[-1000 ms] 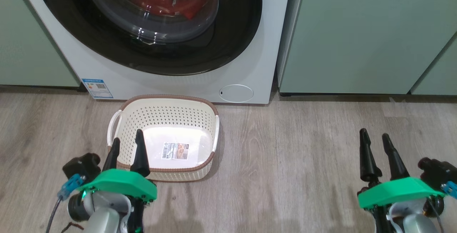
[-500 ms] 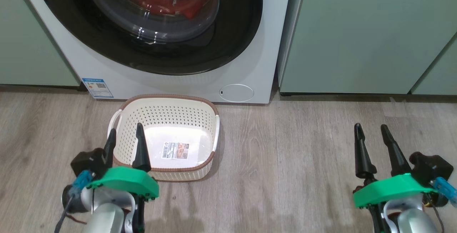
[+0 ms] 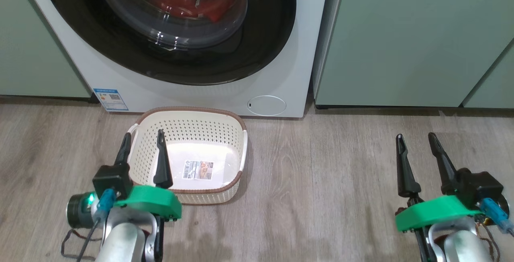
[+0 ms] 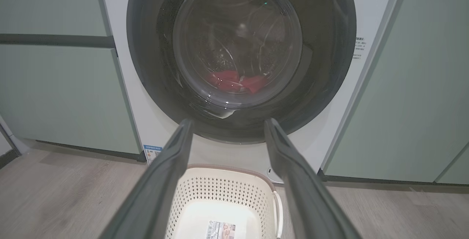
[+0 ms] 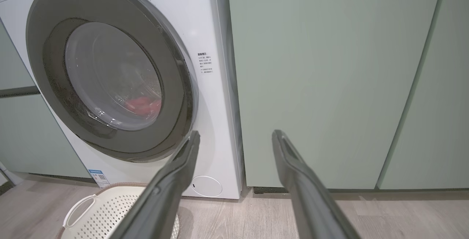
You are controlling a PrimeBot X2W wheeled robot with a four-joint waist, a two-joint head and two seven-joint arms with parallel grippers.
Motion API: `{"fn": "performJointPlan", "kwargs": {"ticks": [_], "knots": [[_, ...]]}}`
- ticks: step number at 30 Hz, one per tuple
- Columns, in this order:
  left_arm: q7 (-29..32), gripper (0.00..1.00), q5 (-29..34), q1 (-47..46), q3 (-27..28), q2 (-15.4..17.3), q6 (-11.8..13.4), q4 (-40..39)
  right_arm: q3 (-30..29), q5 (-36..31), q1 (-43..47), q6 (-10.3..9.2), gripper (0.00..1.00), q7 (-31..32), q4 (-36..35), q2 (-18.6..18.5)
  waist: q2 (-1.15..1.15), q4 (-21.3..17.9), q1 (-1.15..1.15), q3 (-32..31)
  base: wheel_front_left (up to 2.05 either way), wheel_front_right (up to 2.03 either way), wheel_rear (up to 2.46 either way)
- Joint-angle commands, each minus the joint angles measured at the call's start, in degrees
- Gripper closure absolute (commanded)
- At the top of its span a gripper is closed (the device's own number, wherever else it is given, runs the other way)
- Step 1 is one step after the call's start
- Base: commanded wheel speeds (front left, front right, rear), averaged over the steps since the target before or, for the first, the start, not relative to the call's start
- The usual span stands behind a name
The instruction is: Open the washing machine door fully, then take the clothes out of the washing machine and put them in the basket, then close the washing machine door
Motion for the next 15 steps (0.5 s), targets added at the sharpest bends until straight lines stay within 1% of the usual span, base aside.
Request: {"fn": "performJointPlan", "kwargs": {"ticks": [1,5,15], "knots": [[-0.99,0.0,2.11,-3.4,1.48,0.56,0.39,-1.78,1.51,-2.25,-2.49,-0.04,0.0,-0.93,-2.07,-0.78,0.0,-0.03,0.0,0.01,0.0,0.0,0.0],[-1.66,0.0,4.51,-3.7,1.79,0.31,0.35,-1.56,1.61,-4.32,-2.66,-0.04,0.0,-1.61,-1.79,-0.83,0.0,-0.06,0.0,0.09,0.0,0.0,0.0],[-3.22,0.0,9.99,-4.26,3.15,-0.31,-0.03,-0.04,1.59,-5.58,-3.1,-0.04,0.0,-3.16,-0.73,-0.95,0.0,-0.02,0.0,0.06,0.0,0.0,0.0]]}}
